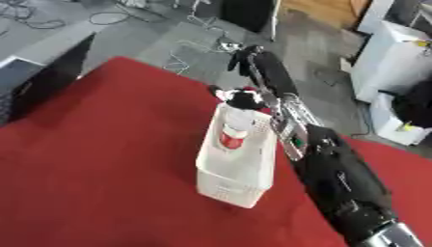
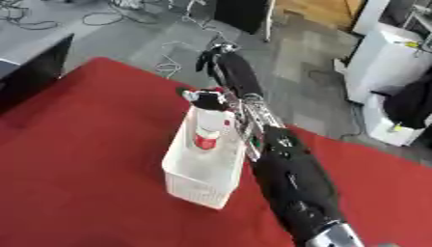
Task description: Pick up objects on the table and place them in the box.
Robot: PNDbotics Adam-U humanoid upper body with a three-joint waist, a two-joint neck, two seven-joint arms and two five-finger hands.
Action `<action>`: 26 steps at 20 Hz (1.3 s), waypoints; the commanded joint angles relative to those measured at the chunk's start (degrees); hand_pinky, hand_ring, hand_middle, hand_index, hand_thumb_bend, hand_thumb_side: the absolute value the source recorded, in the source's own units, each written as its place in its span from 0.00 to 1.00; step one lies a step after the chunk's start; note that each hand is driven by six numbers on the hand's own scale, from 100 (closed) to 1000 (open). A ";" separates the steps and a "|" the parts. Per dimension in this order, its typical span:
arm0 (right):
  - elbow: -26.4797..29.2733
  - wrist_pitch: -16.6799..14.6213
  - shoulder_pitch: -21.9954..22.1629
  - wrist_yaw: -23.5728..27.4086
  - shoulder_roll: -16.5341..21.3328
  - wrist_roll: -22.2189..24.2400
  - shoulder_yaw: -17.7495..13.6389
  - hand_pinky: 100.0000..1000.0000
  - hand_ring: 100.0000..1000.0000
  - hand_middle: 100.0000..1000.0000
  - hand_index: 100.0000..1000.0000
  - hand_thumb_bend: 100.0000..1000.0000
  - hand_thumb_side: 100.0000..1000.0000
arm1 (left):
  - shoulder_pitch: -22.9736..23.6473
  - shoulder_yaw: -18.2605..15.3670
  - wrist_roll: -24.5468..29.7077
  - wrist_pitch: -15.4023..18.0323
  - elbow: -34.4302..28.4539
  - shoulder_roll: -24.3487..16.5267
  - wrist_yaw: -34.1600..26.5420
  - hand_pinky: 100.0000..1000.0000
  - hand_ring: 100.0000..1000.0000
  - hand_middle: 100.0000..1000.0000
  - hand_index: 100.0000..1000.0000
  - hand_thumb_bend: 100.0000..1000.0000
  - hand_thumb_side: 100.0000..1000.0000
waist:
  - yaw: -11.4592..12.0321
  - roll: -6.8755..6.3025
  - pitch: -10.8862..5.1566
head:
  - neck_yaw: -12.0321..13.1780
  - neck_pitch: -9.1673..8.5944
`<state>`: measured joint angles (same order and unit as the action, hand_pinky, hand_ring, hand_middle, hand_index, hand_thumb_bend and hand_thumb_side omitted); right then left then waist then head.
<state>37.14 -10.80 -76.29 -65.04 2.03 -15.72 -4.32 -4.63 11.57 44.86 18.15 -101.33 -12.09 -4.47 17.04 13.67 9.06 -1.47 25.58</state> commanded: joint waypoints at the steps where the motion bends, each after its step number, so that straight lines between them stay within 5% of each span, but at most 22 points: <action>1: 1.84 -0.78 -2.06 0.68 2.27 0.08 0.65 0.36 0.39 0.32 0.51 0.57 0.32 | -0.09 -0.31 5.53 6.13 -1.19 -0.56 0.08 0.74 0.81 0.65 0.98 0.02 0.78 | -0.54 -0.72 -1.10 | 0.25 -0.23; 6: 3.14 -2.50 -1.50 2.46 3.43 1.65 2.43 0.36 0.40 0.33 0.51 0.58 0.32 | 0.44 -0.55 5.15 6.65 -1.68 -1.26 -0.21 0.73 0.81 0.65 0.98 0.01 0.77 | -2.93 -1.29 -1.19 | 0.94 -0.03; 20: 6.46 -3.51 4.47 6.08 7.91 4.93 4.84 0.36 0.41 0.34 0.56 0.66 0.29 | 2.83 -0.42 5.40 8.61 -3.11 -0.78 -1.75 0.74 0.81 0.65 0.98 0.00 0.75 | -11.99 -6.85 -1.41 | 0.93 0.24; 23: 9.39 -4.43 6.96 7.66 10.29 7.46 6.39 0.46 0.50 0.46 0.66 0.75 0.52 | 3.33 -0.52 5.41 9.19 -3.27 -0.36 -1.47 0.74 0.81 0.65 0.98 0.00 0.76 | -13.79 -8.13 -1.15 | 0.36 0.32; 24: 10.74 -4.85 7.78 8.30 11.04 8.40 6.92 0.44 0.48 0.44 0.65 0.74 0.48 | 3.45 -0.55 5.41 9.40 -3.30 -0.22 -1.31 0.74 0.81 0.65 0.98 0.00 0.76 | -14.18 -8.41 -1.07 | 0.26 0.34; 25: 12.06 -5.41 8.81 8.91 11.95 9.49 7.61 0.54 0.60 0.57 0.75 0.85 0.64 | 3.56 -0.56 5.43 9.64 -3.34 -0.07 -1.14 0.74 0.81 0.65 0.98 0.00 0.76 | -14.91 -8.89 -0.84 | 0.12 0.41; 26: 13.46 -6.02 9.86 9.60 12.84 10.73 8.25 0.56 0.62 0.60 0.77 0.87 0.66 | 3.67 -0.59 5.45 9.90 -3.39 0.09 -0.93 0.74 0.81 0.65 0.98 0.00 0.76 | -15.56 -9.29 -0.64 | 0.07 0.47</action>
<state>48.12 -16.25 -65.76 -56.35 12.42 -6.18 3.33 -0.96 11.22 42.84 20.17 -103.46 -12.28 -5.48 1.22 4.52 9.19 -0.78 26.12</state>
